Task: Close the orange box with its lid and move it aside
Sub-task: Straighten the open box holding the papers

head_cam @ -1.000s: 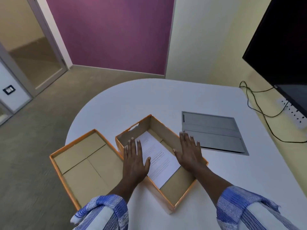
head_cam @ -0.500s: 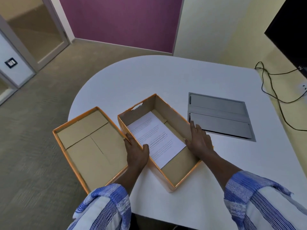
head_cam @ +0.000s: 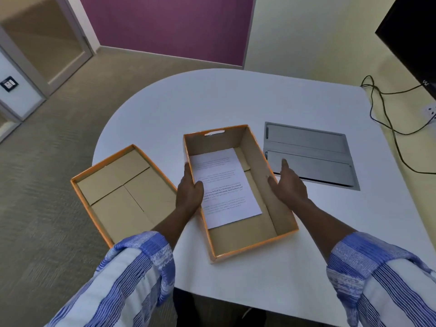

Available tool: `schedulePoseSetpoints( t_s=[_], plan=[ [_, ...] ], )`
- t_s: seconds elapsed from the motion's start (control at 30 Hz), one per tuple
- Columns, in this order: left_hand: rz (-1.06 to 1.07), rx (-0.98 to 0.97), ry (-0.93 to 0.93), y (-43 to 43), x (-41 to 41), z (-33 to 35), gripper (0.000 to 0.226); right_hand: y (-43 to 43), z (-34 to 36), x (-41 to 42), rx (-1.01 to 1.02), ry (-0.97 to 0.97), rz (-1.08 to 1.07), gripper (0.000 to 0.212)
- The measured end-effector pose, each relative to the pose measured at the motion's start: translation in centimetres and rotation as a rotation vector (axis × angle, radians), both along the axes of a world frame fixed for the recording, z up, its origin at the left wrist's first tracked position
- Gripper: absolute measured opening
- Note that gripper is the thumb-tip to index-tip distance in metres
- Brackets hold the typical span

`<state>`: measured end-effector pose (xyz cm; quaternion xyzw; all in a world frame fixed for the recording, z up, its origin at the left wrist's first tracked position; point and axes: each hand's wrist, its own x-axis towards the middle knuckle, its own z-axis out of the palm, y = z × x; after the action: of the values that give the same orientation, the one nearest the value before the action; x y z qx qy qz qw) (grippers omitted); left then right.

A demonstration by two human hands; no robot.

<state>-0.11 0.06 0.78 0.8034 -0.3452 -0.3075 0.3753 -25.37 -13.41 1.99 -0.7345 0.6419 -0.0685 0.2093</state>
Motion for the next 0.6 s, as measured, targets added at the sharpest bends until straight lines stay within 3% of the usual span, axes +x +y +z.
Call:
schedulePoseSetpoints(
  t_s=[0.2,0.37,0.6],
  plan=[
    [-0.150,-0.001,0.027,-1.2,0.9,0.8,0.068,1.3,0.3,-1.5,0.144,-0.163,-0.189,0.049],
    [-0.239,0.013,0.085,-1.2,0.0,0.8,0.071,4.2,-0.9,-3.1,0.098,-0.175,-0.225,0.028],
    [-0.322,0.014,0.109,-0.6,-1.4,-0.8,0.069,7.1,-2.0,-5.0,0.095,-0.173,-0.311,0.024]
  ],
)
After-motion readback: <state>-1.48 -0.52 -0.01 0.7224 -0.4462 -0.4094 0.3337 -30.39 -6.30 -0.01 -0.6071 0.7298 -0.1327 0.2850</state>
